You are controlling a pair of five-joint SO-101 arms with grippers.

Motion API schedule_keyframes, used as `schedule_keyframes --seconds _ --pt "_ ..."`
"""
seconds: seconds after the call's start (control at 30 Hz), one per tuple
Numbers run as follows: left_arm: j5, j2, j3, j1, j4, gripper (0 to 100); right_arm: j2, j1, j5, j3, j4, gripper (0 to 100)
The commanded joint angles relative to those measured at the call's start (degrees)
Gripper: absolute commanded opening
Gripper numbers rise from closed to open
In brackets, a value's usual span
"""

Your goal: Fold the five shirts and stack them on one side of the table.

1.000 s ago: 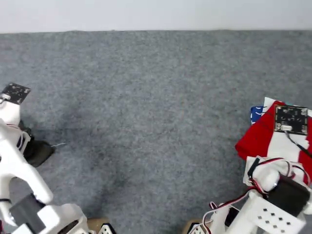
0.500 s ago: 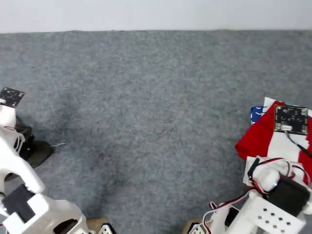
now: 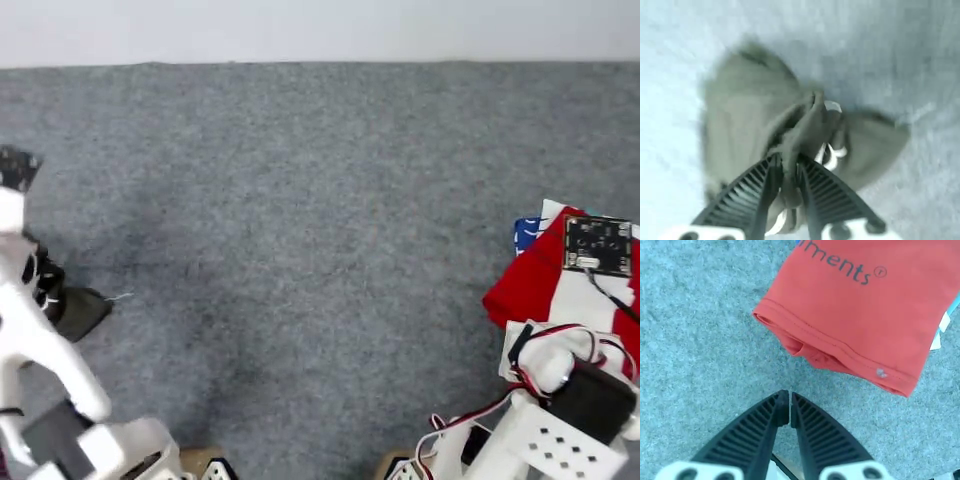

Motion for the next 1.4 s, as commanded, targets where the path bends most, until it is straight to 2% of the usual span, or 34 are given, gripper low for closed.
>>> schedule_keyframes --seconds 0.0,0.27,0.53,0.63,0.73,0.93,1.07,1.17,1.3,1.37 --pt "4.9 -11.2 -4.8 6.2 -1.3 2 -0.2 -0.5 0.3 -0.3 2.2 1.8" --pt "14.9 -20.4 -14.5 24.1 -1.3 2 -0.2 -0.6 0.2 -0.3 2.2 1.5" --pt "19.7 -21.2 -25.8 43.3 -0.9 2 -0.2 -0.6 0.2 -0.2 2.2 1.4" --pt "19.9 -21.2 -30.5 48.2 -0.5 2 -0.2 -0.6 0.2 -0.2 2.2 1.4" --pt "19.8 -21.1 -32.7 50.2 4.6 2 -0.1 -0.6 0.2 -0.2 2.2 1.4" --pt "19.4 -20.7 -27.6 44.5 22.2 2 -0.1 -0.6 0.2 -0.2 2.2 1.7" --pt "13.5 -21.1 -14.8 36.7 29.0 2 -0.1 -0.6 0.3 -0.2 2.2 1.8" --pt "9.1 -21.1 -2.0 30.8 28.2 2 -0.1 -0.7 0.4 -0.2 2.2 1.8" --pt "2.4 -21.1 13.4 22.6 20.0 2 -0.1 -0.7 0.4 0.7 2.2 1.8" --pt "0.7 -21.1 16.7 18.8 16.9 7 -0.1 -0.7 0.4 2.4 2.2 1.8"
